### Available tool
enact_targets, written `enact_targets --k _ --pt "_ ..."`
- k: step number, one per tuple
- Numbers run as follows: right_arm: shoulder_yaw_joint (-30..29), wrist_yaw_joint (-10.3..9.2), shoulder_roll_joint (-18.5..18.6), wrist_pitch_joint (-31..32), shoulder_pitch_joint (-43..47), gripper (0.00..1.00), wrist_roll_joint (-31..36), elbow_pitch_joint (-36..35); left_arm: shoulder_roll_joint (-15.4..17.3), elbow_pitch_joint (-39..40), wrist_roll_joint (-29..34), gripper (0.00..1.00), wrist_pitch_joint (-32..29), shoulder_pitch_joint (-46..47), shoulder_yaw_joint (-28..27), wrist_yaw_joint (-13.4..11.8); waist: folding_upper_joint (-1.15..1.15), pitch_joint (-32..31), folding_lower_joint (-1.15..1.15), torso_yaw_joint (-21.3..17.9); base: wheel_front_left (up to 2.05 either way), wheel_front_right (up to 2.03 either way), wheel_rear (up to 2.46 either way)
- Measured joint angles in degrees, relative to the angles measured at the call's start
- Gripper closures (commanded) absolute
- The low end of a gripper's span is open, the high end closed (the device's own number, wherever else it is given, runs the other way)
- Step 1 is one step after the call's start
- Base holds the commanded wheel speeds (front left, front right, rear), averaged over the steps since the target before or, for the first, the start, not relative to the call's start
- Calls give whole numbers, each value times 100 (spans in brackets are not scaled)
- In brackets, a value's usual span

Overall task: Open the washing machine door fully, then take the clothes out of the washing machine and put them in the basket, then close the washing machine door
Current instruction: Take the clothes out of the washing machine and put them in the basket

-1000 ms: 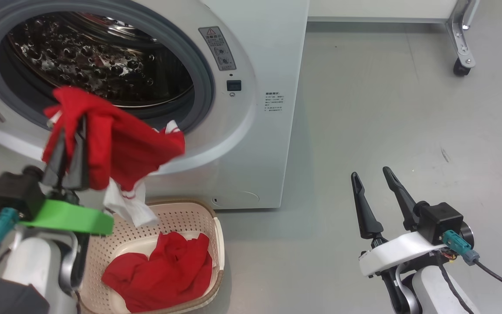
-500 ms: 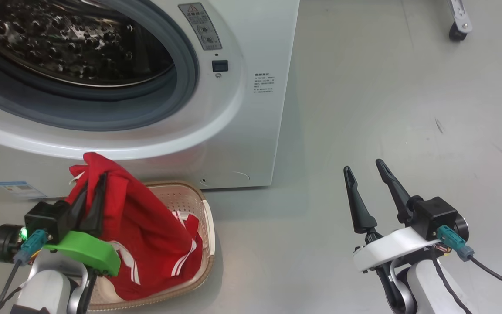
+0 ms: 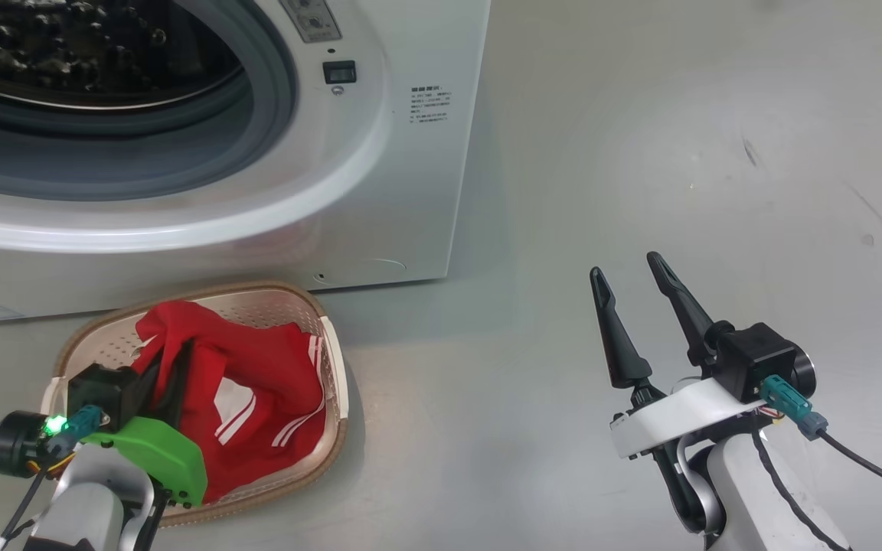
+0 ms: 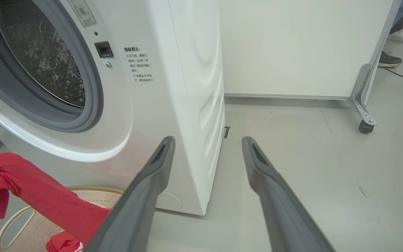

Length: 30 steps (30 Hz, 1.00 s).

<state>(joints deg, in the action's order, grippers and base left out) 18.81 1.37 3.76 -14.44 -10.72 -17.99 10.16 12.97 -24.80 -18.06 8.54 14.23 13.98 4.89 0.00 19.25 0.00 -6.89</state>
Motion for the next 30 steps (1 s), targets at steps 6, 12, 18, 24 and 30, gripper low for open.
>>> enact_targets --k 6,12,18,24,30 --pt "33 -8 -8 0 -66 0 48 -20 16 -524 -10 100 -78 162 -80 3 0 248 0 -132 0 0 0" --pt "5 -62 -10 0 -105 0 67 -57 31 -1060 -151 100 -101 346 -280 0 0 483 0 -209 0 0 0" --pt "-26 -107 1 0 -186 0 108 -138 8 -1436 -394 100 -124 623 -514 -41 0 705 0 -215 0 0 0" --pt "8 -111 5 0 -263 0 176 -169 -55 -1802 -472 100 -124 944 -582 -41 0 944 0 -173 0 0 0" --pt "66 -111 4 0 -393 0 258 -176 -102 -2257 -577 100 -125 1088 -713 -55 0 1148 0 -140 0 0 0"
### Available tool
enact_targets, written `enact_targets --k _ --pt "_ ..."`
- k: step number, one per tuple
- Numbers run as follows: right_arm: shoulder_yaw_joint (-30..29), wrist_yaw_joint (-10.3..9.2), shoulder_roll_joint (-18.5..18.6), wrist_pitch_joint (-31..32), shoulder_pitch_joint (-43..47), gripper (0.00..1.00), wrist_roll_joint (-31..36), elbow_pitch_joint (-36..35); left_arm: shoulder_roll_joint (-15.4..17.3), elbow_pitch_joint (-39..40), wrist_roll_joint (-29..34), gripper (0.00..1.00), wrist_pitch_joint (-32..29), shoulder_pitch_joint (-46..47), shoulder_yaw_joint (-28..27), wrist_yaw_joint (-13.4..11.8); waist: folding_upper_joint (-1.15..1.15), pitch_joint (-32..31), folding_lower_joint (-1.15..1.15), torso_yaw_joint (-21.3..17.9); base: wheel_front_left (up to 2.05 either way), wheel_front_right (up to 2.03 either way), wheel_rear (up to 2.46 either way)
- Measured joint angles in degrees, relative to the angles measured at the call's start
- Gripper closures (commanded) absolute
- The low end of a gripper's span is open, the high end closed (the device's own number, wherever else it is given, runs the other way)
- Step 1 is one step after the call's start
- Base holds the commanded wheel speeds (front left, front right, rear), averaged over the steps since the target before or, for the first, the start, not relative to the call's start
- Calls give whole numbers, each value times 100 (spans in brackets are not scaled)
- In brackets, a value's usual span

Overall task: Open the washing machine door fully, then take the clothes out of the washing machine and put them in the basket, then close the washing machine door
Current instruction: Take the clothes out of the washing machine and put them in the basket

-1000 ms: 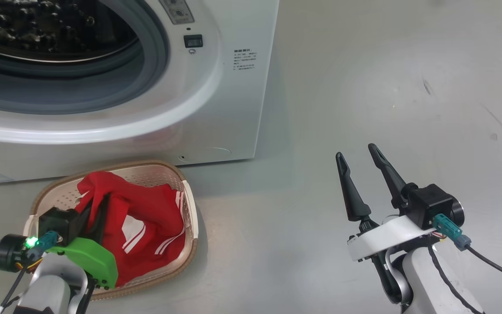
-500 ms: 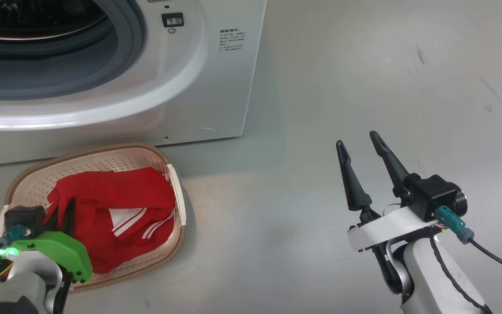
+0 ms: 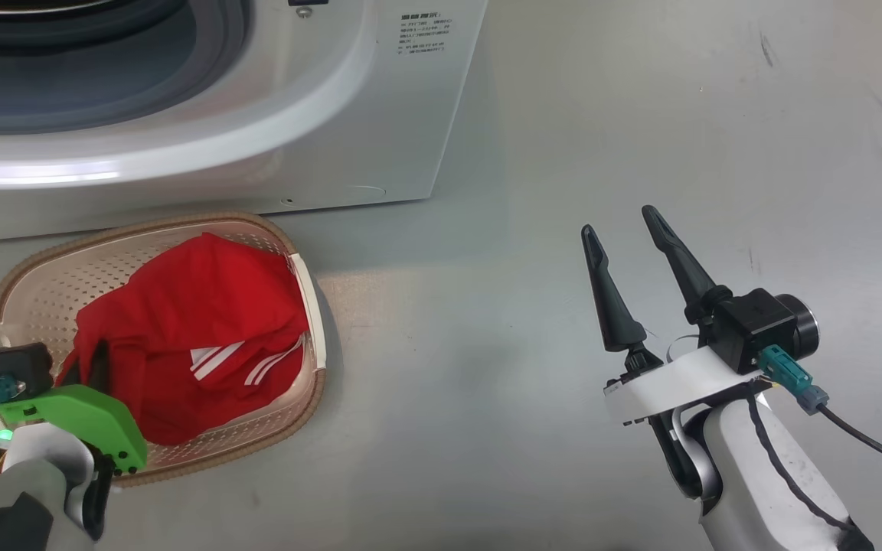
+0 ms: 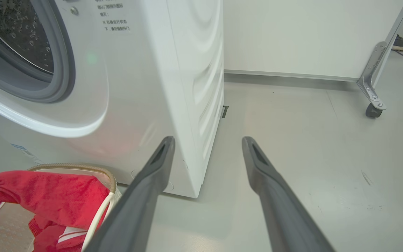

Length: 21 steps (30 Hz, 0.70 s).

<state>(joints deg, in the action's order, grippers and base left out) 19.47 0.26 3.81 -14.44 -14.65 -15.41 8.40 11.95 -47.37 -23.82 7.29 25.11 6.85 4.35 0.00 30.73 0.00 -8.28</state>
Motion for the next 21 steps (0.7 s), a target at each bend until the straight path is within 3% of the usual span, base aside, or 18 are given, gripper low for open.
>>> enact_targets --k 10,15,16,17,21 --pt "9 -42 -3 0 -47 0 1 31 -45 -589 -283 97 -7 282 -233 -9 0 143 0 -45 0 0 0" --pt "9 -44 -4 0 -62 0 1 45 -45 -767 -280 51 99 406 -213 -9 0 147 0 -54 0 0 0" --pt "10 -44 -4 0 -71 0 1 46 -45 -788 -280 14 132 421 -203 -8 0 146 0 -54 0 0 0" --pt "10 -44 -5 0 -82 0 1 47 -45 -803 -275 0 176 438 -194 -8 0 144 0 -53 0 0 0" --pt "10 -51 -7 0 -132 0 1 63 -47 -927 -261 0 275 553 -178 -2 0 131 0 -43 0 0 0"
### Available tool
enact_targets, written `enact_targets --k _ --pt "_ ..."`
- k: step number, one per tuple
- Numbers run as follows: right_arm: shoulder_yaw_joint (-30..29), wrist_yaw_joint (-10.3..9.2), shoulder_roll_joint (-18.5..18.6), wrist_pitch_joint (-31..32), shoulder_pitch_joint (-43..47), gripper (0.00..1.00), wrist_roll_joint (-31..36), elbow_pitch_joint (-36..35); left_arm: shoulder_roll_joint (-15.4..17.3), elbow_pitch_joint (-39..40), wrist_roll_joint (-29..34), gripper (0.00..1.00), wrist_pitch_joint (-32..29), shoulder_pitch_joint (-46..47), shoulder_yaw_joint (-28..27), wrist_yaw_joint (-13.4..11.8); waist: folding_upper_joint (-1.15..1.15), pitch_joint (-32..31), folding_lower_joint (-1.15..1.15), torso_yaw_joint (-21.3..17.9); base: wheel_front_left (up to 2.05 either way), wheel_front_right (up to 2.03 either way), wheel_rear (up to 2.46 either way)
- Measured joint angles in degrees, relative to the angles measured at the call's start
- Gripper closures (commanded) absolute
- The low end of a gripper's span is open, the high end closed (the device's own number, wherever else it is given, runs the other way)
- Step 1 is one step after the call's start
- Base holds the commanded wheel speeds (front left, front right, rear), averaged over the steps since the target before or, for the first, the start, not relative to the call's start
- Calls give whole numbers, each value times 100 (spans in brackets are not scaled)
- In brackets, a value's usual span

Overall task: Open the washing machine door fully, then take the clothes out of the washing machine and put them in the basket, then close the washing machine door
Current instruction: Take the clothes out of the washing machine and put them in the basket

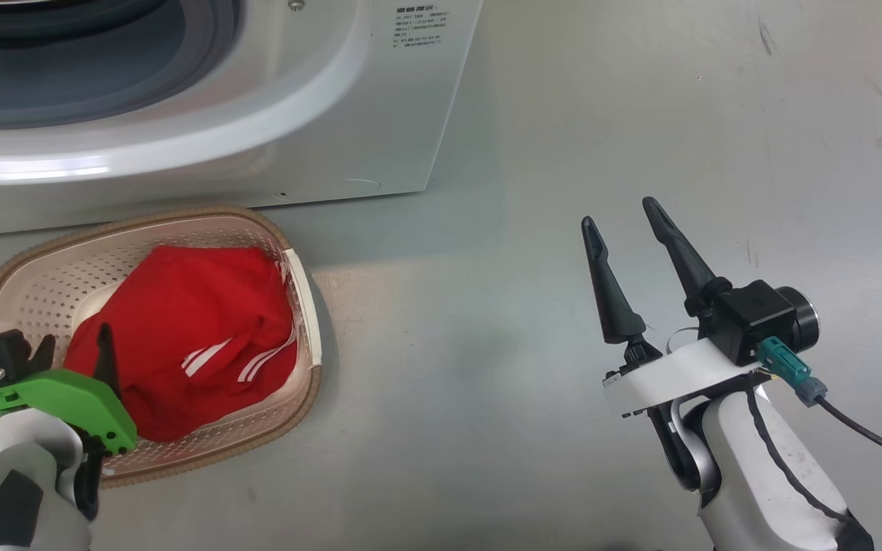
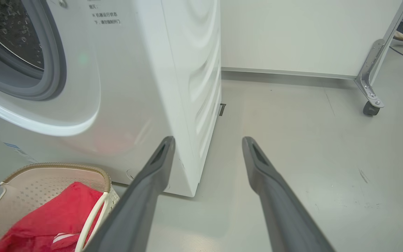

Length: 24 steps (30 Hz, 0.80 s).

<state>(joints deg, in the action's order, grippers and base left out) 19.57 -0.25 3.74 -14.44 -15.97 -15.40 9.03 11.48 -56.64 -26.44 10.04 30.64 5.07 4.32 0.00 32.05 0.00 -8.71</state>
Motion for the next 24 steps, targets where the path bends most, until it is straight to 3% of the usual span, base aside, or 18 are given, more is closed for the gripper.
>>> enact_targets --k 24 --pt "-260 20 -10 0 8 0 -92 299 -159 25 539 0 424 62 476 137 0 -1017 0 278 0 0 0"
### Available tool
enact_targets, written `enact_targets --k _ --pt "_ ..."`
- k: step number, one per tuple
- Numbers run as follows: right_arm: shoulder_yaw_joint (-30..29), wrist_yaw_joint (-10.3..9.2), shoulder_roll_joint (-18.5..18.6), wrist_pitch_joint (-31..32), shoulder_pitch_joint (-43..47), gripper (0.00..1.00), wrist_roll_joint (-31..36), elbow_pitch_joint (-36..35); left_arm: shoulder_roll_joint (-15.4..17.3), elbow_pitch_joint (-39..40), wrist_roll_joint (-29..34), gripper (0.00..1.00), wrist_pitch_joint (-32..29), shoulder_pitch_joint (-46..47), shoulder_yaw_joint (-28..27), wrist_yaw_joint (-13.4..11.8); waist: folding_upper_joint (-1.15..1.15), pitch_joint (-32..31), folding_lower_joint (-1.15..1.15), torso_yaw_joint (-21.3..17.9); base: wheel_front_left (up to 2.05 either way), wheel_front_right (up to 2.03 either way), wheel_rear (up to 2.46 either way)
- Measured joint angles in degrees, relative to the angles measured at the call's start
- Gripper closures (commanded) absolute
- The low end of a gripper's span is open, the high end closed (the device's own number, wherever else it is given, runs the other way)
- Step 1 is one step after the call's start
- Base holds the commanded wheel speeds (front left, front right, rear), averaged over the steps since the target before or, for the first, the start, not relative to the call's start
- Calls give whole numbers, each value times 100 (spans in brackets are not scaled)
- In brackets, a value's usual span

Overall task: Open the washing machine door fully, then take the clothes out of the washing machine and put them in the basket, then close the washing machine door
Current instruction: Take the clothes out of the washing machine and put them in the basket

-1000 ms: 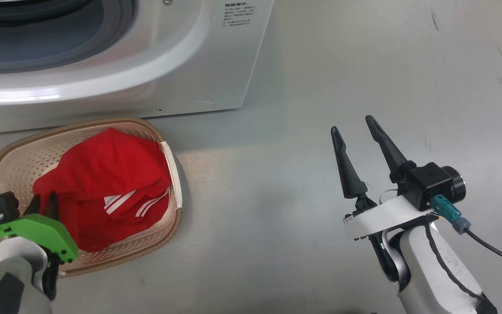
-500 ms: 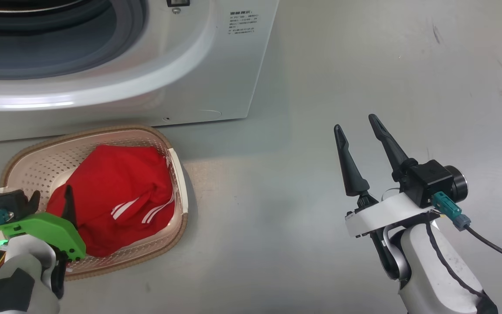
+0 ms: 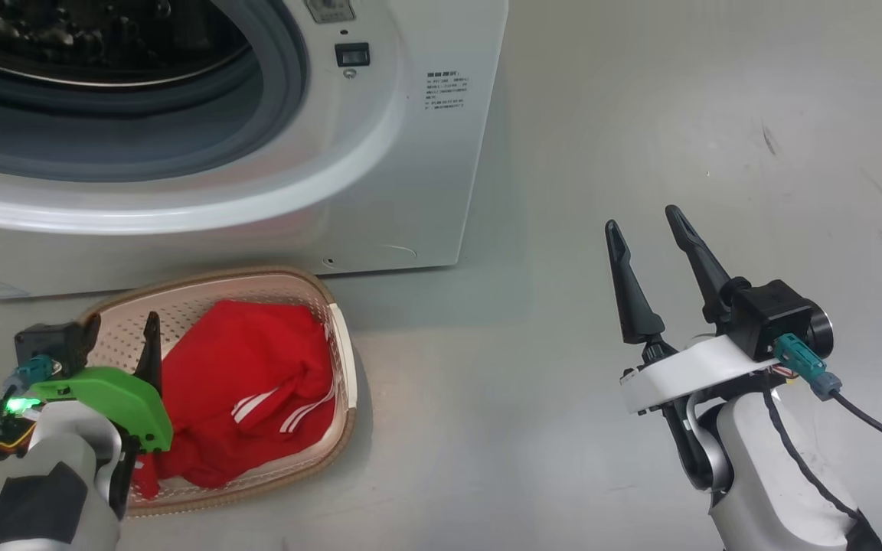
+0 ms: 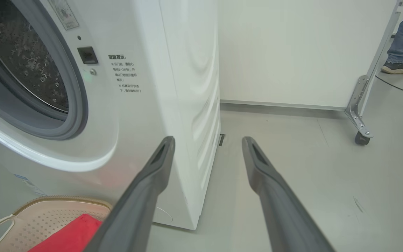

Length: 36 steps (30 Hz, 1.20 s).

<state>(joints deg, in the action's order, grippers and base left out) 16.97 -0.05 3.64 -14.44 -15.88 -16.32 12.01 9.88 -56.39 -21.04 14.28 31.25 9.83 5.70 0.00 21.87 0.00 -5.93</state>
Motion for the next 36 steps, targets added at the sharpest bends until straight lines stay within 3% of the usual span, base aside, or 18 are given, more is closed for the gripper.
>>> enact_targets --k 14,36 --pt "-216 176 -7 0 413 0 -146 -26 -156 1561 299 0 9 -199 -68 12 0 -910 0 322 0 0 0" --pt "-324 301 -23 0 1046 0 -182 -48 -369 2842 357 0 10 -1684 -420 -12 0 -1897 0 660 0 0 0"
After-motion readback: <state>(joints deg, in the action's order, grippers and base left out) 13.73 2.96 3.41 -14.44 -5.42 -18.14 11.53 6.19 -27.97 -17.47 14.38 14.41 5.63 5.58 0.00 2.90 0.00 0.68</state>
